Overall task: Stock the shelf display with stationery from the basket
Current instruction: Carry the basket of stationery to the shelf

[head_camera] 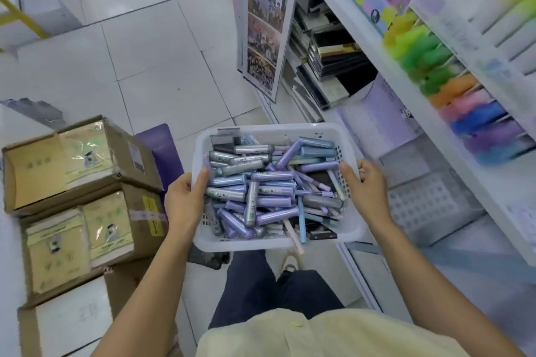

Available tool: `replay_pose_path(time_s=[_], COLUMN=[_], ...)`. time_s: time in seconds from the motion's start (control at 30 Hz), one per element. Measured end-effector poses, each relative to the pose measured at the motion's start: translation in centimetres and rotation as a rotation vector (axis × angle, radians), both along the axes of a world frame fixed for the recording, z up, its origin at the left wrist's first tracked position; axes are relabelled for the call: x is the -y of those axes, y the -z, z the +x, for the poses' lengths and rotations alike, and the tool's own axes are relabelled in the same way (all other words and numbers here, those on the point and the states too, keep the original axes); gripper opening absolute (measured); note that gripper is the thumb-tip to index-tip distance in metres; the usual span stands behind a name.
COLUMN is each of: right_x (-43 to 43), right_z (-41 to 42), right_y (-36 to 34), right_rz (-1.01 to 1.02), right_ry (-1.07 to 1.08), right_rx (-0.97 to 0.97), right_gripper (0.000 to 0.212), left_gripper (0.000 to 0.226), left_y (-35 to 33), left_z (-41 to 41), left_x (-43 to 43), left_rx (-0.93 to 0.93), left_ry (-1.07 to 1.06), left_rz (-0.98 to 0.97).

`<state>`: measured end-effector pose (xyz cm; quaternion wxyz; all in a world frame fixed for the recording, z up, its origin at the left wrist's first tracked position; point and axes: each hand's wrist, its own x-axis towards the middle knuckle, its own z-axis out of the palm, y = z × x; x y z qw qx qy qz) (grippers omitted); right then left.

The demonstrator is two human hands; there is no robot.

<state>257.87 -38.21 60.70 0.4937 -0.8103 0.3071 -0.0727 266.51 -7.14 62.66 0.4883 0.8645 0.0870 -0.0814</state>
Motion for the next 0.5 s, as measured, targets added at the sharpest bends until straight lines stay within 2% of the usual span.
replay_pose_path(time_s=[0.17, 0.37, 0.5], right_x=[1.5, 2.6, 3.3], right_z=[5.6, 9.1, 9.7], right_y=[1.4, 1.5, 1.5], right_rz=[0.008, 0.055, 0.022], right_ry=[0.137, 0.332, 0.431], right_rx=[0.01, 0.025, 0.041], right_gripper=[0.047, 0.037, 0.044], left_gripper=[0.052, 0.05, 0.05], left_y=[0.9, 1.0, 1.9], left_z=[9.3, 18.2, 21.5], left_x=[3.0, 7.1, 9.9], left_rx=[-0.001, 0.009, -0.001], left_ry=[0.095, 0.264, 0.376], left_rz=[0.045, 0.115, 0.122])
